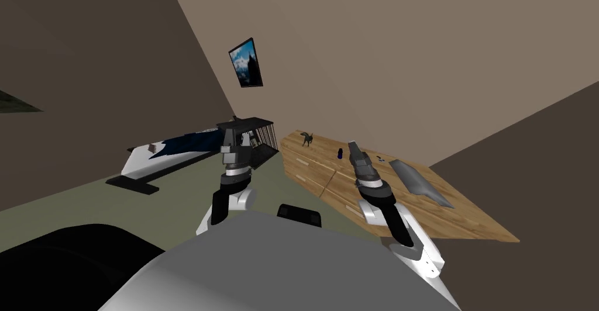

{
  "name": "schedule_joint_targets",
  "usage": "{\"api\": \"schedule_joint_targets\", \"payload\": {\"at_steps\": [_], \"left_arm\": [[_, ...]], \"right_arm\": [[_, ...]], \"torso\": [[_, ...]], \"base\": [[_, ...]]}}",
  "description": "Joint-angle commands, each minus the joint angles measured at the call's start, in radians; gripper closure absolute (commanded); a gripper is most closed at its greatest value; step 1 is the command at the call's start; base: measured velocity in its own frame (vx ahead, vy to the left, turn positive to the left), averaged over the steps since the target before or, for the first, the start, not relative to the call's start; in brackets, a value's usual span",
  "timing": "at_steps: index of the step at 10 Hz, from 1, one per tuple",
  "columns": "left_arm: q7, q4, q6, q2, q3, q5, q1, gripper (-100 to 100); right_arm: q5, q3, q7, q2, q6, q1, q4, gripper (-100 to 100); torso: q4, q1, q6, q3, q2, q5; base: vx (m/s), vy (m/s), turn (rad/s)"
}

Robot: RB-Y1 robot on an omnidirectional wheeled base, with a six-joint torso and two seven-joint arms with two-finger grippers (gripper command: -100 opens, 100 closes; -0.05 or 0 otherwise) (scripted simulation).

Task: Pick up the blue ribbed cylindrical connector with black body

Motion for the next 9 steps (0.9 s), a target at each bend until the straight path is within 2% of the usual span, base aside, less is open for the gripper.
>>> {"api": "schedule_joint_targets", "payload": {"at_steps": [1,2,3,4,5,6,7,8,9], "left_arm": [[0.000,0.000,0.000,0.000,0.000,0.000,0.000,0],[0.000,0.000,0.000,0.000,0.000,0.000,0.000,0],[0.000,0.000,0.000,0.000,0.000,0.000,0.000,0],[0.000,0.000,0.000,0.000,0.000,0.000,0.000,0],[0.000,0.000,0.000,0.000,0.000,0.000,0.000,0],[0.000,0.000,0.000,0.000,0.000,0.000,0.000,0],[0.000,0.000,0.000,0.000,0.000,0.000,0.000,0],[0.000,0.000,0.000,0.000,0.000,0.000,0.000,0],[0.000,0.000,0.000,0.000,0.000,0.000,0.000,0]], "right_arm": [[0.042,0.020,0.026,-0.050,-0.005,-0.028,0.024,-100],[0.042,0.020,0.026,-0.065,-0.005,-0.028,0.024,-100],[0.081,0.042,0.052,-0.102,-0.014,-0.050,0.048,-100],[0.081,0.042,0.052,-0.115,-0.014,-0.050,0.048,-100],[0.122,0.067,0.078,-0.153,-0.024,-0.072,0.075,-100],[0.122,0.067,0.078,-0.167,-0.024,-0.072,0.075,-100],[0.165,0.093,0.106,-0.205,-0.035,-0.094,0.105,-100],[0.165,0.093,0.106,-0.221,-0.035,-0.094,0.105,-100],[0.209,0.122,0.134,-0.256,-0.047,-0.116,0.136,-100]], "torso": [[0.000,0.000,0.000,0.000,0.000,0.000],[0.000,0.001,0.000,0.000,0.000,0.000],[0.000,0.001,0.000,-0.001,-0.001,0.000],[-0.001,0.001,0.000,-0.001,-0.002,0.000],[-0.001,0.000,0.000,-0.002,-0.003,0.000],[-0.001,0.000,0.000,-0.002,-0.003,0.000],[-0.001,0.000,0.000,-0.002,-0.004,0.000],[-0.001,0.000,0.000,-0.003,-0.004,0.000],[-0.001,0.000,0.000,-0.003,-0.005,0.000]], "base": [[-0.115,-0.022,0.071],[-0.089,-0.023,0.047],[-0.079,-0.024,0.105],[-0.064,-0.029,0.051],[-0.068,-0.038,0.090],[-0.053,-0.032,0.056],[-0.057,-0.033,0.106],[-0.049,-0.027,0.094],[-0.048,-0.030,0.136]]}}
